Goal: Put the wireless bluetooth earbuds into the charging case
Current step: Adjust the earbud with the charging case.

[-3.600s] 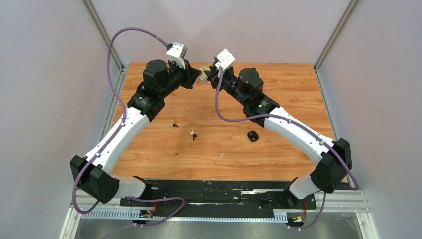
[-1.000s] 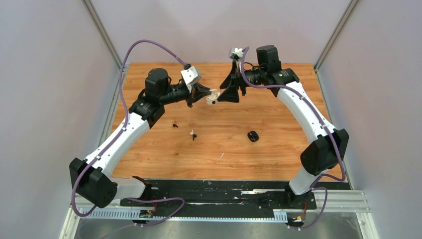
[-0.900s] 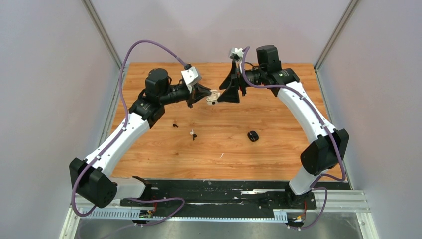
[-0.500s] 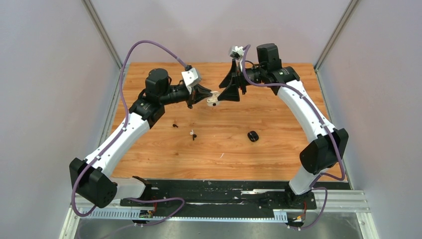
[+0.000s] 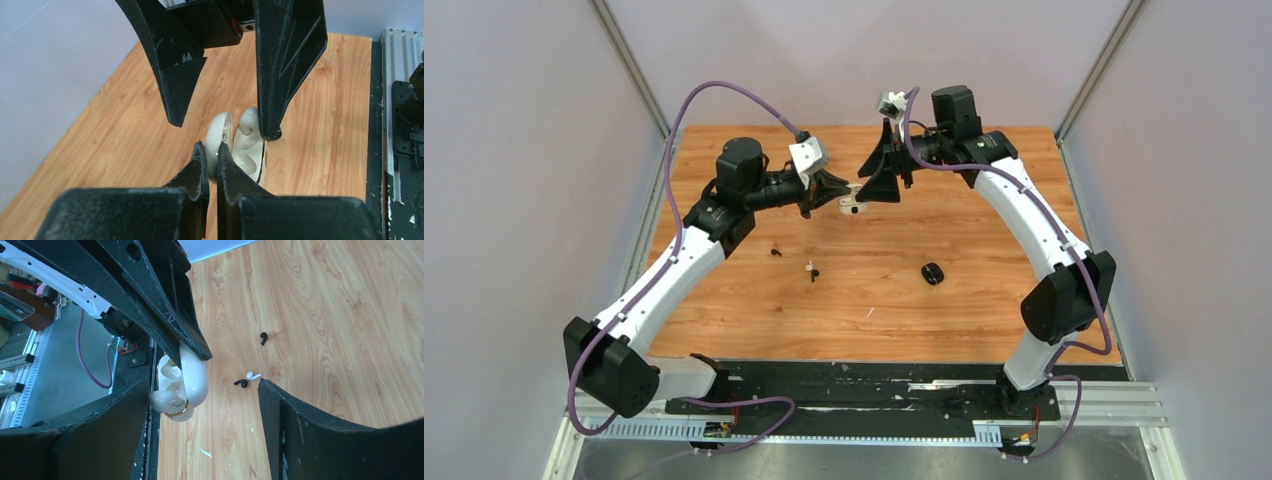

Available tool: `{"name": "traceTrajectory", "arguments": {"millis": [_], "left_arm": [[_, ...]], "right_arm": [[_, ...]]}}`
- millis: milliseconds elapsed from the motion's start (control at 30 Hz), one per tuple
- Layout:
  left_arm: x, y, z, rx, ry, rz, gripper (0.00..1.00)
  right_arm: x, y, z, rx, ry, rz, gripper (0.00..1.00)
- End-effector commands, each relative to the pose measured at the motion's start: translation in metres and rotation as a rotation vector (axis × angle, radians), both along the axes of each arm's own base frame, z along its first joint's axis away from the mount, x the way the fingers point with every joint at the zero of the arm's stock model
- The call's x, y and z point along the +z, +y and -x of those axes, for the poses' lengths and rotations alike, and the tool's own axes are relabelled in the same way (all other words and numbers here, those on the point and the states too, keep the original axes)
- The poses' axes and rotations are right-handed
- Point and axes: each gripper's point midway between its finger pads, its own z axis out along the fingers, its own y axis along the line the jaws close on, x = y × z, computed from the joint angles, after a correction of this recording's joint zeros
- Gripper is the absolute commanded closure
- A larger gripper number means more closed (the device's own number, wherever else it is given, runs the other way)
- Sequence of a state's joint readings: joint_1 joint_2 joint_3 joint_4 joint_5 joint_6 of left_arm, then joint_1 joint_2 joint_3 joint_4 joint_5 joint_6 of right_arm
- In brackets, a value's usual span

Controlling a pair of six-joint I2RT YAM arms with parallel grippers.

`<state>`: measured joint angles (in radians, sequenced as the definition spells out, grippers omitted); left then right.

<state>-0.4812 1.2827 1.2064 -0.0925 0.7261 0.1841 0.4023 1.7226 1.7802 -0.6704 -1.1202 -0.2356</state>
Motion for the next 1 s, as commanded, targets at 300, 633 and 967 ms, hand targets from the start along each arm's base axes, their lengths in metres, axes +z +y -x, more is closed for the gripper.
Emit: {"name": "traceTrajectory", "arguments": {"millis": [300,633,967], "left_arm": [[0.024,-0.007,0.003,-0.037,-0.053,0.059,1.00],[0.028,-0.007,0.003,-0.040,-0.055,0.068,1.00],[0.021,-0.003,-0.004,0.002,-0.065,0.038,1.00]], "right_arm": [[0.020,0.009,-0.007,0.000,-0.076,-0.040,0.20],[0.018,0.023,-0.013,0.000,-0.091,-0.036,0.20],[0.040,0.021,-0.007,-0.006,-0.115,-0.060,0.18]]}}
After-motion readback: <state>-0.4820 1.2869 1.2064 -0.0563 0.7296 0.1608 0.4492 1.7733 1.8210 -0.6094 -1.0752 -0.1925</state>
